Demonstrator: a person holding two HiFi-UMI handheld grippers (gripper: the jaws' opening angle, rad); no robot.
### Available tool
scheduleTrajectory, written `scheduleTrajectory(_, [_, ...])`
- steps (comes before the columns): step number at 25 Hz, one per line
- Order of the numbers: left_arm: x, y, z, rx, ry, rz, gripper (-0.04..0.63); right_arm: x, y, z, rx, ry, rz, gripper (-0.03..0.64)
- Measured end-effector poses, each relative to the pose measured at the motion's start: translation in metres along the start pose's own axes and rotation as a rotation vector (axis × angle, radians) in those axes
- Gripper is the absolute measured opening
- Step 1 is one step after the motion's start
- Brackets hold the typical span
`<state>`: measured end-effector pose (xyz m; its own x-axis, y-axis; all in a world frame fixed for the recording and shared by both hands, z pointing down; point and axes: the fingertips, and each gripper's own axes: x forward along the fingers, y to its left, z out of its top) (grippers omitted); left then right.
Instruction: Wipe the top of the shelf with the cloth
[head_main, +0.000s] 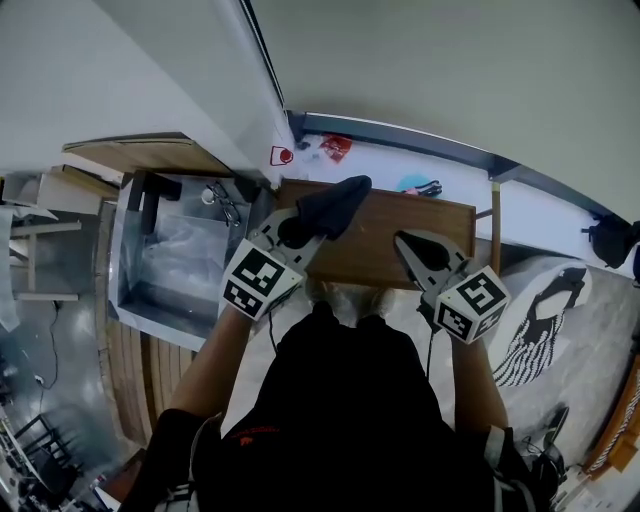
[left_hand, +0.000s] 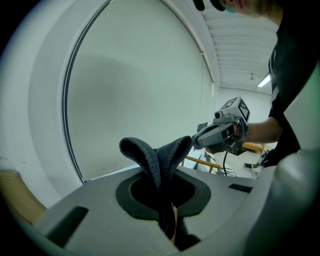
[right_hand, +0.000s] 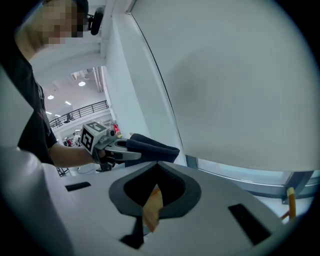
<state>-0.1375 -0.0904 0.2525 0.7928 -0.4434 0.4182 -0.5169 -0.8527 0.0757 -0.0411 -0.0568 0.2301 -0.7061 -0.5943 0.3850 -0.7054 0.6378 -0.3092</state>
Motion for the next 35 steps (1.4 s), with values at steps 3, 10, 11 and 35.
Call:
scheduleTrajectory(3, [-0.005, 0.003, 0.005, -0.009, -0.018, 0.010, 0.037, -0.001, 0.002, 0.007, -0.016, -0.014, 0.000, 0.005])
scheduleTrajectory(10, [-0.015, 0.007, 0.013, -0.019, -0.039, 0.029, 0.037, 0.000, 0.007, 0.021, -0.041, -0.039, 0.013, 0.005])
scheduleTrajectory(11, [-0.016, 0.007, 0.014, -0.015, -0.042, 0.032, 0.038, 0.001, 0.008, 0.023, -0.046, -0.041, 0.016, 0.005])
scheduleTrajectory(35, [-0.008, 0.016, 0.047, 0.037, -0.086, 0.057, 0.037, 0.014, 0.001, 0.049, -0.079, -0.068, 0.052, 0.005])
